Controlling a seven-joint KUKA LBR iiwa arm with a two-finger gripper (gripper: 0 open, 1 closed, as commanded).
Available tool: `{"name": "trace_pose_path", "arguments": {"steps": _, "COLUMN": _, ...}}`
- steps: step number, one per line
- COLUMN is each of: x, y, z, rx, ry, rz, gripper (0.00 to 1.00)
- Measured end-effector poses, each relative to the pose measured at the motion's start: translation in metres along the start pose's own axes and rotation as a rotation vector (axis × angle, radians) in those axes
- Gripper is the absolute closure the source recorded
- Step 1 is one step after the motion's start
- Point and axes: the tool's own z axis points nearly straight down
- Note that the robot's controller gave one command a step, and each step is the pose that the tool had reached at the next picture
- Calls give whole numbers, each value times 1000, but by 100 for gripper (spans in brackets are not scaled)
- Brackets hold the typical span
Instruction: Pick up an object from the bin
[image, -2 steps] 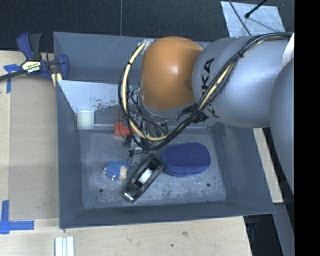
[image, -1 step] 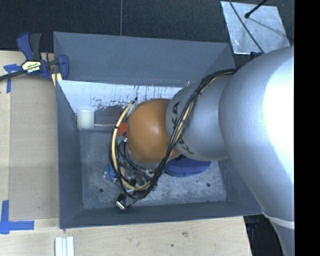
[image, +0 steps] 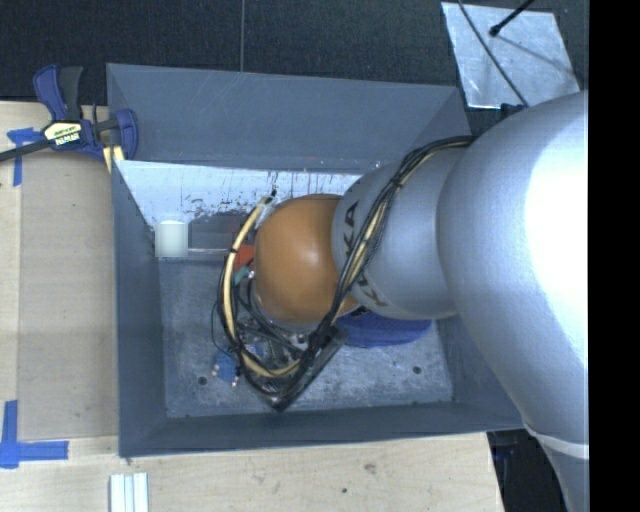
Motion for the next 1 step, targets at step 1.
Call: {"name": "trace_pose_path", "arguments": {"steps": 1, "x": -23, "y": 13, "z": -132, "rx": 5, "ry": 11, "rz": -15, "gripper": 100}}
